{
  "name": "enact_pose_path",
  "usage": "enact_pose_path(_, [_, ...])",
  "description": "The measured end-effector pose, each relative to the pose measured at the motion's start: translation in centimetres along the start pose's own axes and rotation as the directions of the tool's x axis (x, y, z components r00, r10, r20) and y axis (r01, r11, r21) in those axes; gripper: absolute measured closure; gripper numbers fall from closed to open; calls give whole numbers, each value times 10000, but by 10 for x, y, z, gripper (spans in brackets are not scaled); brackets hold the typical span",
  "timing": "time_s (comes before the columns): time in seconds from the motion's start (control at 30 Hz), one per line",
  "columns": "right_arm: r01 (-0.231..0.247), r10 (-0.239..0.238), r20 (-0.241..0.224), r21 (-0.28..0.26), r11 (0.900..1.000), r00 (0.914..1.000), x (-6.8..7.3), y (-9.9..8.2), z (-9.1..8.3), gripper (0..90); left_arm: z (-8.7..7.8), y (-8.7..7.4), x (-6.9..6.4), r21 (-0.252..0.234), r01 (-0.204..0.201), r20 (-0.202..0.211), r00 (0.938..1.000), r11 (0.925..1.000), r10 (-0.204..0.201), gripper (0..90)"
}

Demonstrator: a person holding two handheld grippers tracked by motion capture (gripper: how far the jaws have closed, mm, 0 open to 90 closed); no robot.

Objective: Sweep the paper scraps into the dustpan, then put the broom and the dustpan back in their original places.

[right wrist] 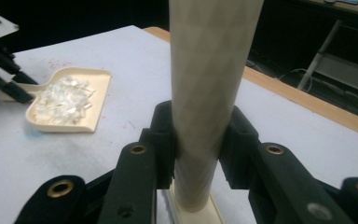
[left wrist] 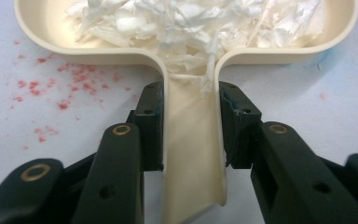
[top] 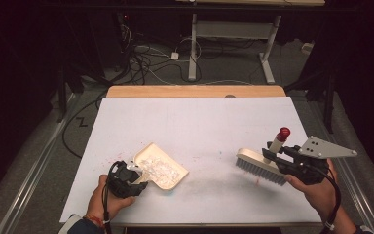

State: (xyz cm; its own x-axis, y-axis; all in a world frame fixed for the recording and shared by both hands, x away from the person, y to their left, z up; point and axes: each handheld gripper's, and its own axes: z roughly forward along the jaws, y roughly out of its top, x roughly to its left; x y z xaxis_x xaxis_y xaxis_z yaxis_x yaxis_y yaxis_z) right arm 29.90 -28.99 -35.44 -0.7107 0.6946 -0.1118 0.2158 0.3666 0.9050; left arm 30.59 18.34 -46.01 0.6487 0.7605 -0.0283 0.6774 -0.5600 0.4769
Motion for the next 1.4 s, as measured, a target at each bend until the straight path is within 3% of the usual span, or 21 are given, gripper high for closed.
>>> enact_pose_path(0.1, [-20,20,-80,58,10000,10000,-1,0,-4,704,1,1,5,-98,273,-53,9996,9996,-274,634])
enact_pose_path(0.3, [32,12,-639,687,9976,9980,-7,-3,-8,703,1,5,15,-265,787,-130,9968,9965,-791,634])
enact_pose_path(0.57, [-40,218,-1330,1330,9911,9909,-13,-7,-2,702,-4,17,32,-528,1232,-597,9902,9910,-1263,634])
enact_pose_path(0.87, [-378,710,-1811,1803,9829,9809,-27,-10,22,701,-3,31,52,-906,1967,-1067,9727,9763,-2059,634])
enact_pose_path(1.03, [-628,914,-1633,1726,9830,9823,-33,-8,31,695,4,31,60,-944,2388,-1168,9614,9665,-2490,633])
enact_pose_path(1.23, [-889,1086,-1150,1647,9823,9874,-39,-7,47,677,11,27,68,-1168,3034,-1099,9424,9457,-3159,633])
enact_pose_path(1.4, [-1119,1228,-582,1639,9801,9907,-45,-7,63,656,15,26,64,-1272,3269,-1030,9347,9365,-3403,617])
